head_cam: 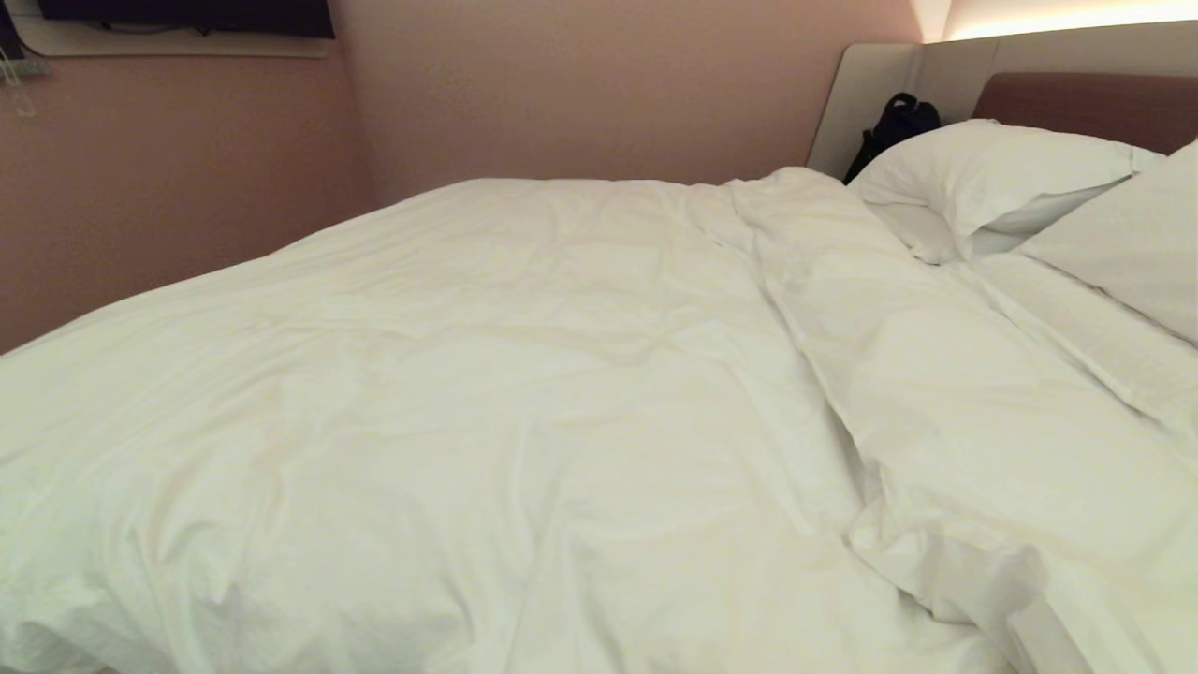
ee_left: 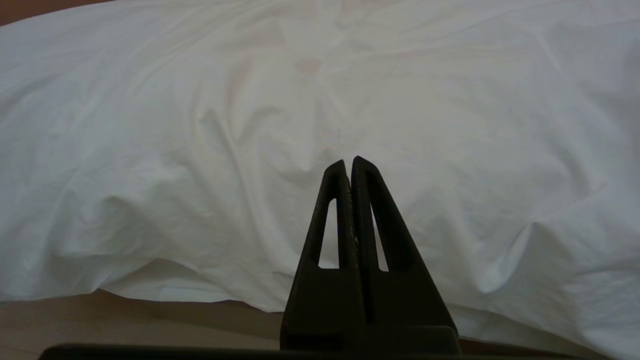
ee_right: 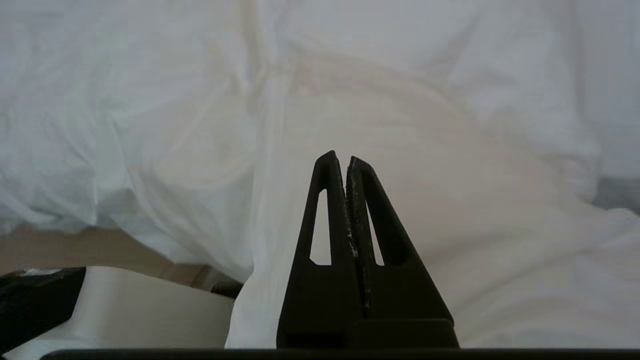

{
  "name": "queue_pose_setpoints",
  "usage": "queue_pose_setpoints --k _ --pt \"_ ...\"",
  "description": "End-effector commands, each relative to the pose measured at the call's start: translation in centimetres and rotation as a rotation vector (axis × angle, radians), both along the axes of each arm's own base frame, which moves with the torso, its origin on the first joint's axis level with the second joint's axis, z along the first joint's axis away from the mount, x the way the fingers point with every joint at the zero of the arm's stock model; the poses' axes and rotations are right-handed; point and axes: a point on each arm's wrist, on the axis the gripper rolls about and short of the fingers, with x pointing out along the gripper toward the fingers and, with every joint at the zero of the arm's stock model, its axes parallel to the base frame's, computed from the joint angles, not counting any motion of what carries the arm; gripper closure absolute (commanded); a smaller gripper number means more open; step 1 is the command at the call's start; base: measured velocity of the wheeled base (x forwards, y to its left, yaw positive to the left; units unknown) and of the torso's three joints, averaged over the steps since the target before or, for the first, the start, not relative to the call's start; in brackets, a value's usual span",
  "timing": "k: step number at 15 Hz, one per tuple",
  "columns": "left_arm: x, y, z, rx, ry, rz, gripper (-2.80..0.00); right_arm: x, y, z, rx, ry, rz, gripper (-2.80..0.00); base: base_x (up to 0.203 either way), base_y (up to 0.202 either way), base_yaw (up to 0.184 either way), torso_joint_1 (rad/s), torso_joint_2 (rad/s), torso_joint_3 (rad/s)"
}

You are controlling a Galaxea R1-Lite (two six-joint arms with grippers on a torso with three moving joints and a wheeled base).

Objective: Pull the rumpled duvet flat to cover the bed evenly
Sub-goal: Flatten the corners of the folded blanket

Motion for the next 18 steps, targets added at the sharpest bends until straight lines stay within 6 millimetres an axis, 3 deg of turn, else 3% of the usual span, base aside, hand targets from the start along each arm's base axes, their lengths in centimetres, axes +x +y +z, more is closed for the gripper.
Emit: queue_pose_setpoints --k 1,3,11,15,18 --pt "0.0 0.0 0.0 0.000 -0.001 0.001 0.00 -2.1 -0.3 -0.6 -0.017 -0.091 -0.131 0.00 0.000 0.000 0.000 0.000 0.00 0.000" --pt "0.0 0.0 0.0 0.000 -0.001 0.001 0.00 -3.5 -0.2 -1.5 -0.018 -0.142 -0.116 0.00 0.000 0.000 0.000 0.000 0.00 0.000" --pt "0.0 0.0 0.0 0.000 -0.001 0.001 0.00 -5.3 -0.8 -5.6 0.007 -0.190 0.062 0.00 0.000 0.000 0.000 0.000 0.00 0.000" --pt "0.0 0.0 0.0 0.000 -0.001 0.001 0.00 -6.2 -0.9 -7.9 -0.062 -0.318 0.061 0.00 0.000 0.000 0.000 0.000 0.00 0.000" --pt "0.0 0.0 0.0 0.000 -0.001 0.003 0.00 -6.3 -1.1 -7.9 -0.108 -0.410 -0.035 0.00 0.000 0.000 0.000 0.000 0.00 0.000"
